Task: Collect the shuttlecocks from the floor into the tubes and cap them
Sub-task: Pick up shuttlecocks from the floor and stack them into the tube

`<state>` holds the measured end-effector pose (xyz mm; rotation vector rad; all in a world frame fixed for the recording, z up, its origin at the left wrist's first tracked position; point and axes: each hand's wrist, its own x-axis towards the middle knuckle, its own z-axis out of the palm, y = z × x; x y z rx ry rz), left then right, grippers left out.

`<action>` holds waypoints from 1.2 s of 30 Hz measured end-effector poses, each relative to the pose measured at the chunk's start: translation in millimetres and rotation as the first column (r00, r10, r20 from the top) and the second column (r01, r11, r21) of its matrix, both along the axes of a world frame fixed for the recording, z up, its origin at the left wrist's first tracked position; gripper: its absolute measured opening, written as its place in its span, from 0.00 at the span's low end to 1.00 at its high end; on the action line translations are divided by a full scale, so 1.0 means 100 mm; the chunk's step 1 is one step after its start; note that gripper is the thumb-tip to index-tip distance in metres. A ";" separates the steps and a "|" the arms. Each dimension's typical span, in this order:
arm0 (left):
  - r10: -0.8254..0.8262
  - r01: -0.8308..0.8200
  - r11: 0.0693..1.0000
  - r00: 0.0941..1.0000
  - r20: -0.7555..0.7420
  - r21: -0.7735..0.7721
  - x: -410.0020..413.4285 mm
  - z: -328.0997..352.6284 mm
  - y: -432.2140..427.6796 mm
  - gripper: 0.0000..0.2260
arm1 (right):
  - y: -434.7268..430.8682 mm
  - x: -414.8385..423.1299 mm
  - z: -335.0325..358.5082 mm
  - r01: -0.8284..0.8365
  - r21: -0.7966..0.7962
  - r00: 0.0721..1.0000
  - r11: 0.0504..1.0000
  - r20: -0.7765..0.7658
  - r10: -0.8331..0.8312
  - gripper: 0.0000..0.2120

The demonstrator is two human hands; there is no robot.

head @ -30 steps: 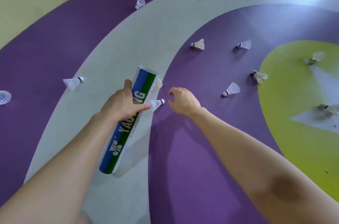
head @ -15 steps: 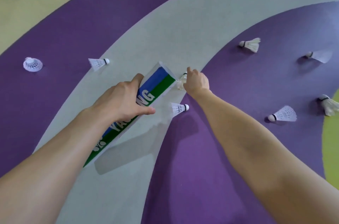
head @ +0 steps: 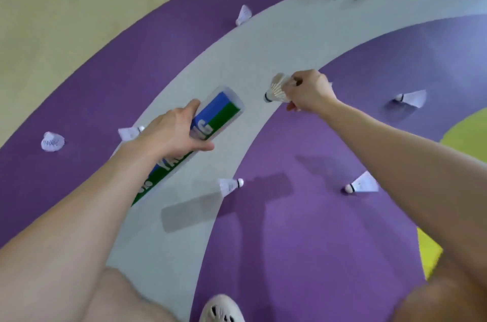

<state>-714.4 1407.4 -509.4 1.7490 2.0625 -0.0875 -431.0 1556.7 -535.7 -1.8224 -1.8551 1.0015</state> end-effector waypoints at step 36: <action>-0.246 0.188 0.955 0.935 0.256 0.230 0.56 -0.21 0.77 0.30 | -0.53 0.14 0.77 -0.605 0.032 0.790 0.795 0.141 0.596 0.11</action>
